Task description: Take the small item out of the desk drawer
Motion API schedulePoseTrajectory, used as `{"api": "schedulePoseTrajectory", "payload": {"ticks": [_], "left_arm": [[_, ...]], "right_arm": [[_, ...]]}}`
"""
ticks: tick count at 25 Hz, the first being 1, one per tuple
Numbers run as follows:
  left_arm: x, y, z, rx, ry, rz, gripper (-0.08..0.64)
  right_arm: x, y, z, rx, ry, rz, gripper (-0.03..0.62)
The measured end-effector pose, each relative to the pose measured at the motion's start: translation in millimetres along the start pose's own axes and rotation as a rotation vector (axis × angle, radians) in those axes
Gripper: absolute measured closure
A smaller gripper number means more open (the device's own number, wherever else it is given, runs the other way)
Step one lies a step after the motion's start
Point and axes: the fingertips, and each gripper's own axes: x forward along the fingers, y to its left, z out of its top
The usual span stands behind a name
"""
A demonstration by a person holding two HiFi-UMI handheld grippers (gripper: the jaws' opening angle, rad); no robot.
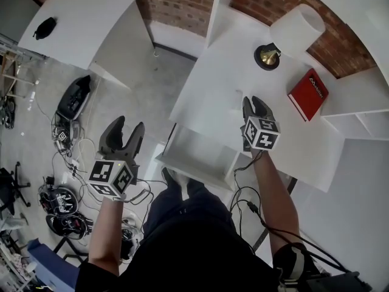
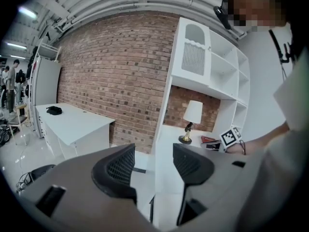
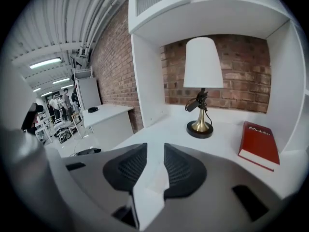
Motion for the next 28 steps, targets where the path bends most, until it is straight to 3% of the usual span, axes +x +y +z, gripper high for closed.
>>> {"api": "schedulePoseTrajectory", "payload": {"ticks": [7, 16, 28], "left_arm": [[-8.4, -8.8, 25.8, 0.018, -0.065, -0.004, 0.318], [-38.5, 8.7, 86.4, 0.048, -0.197, 0.019, 0.318], [-75.9, 27.6, 159.9, 0.11, -0.343, 0.061, 0.318]], "right_arm": [[-58.9, 17.3, 76.1, -0.024, -0.224, 0.003, 0.557], [-130.5, 58.4, 164.6, -0.147, -0.449, -0.003, 0.575], [-184.8, 107.0, 217.5, -0.187, -0.583, -0.003, 0.58]]}}
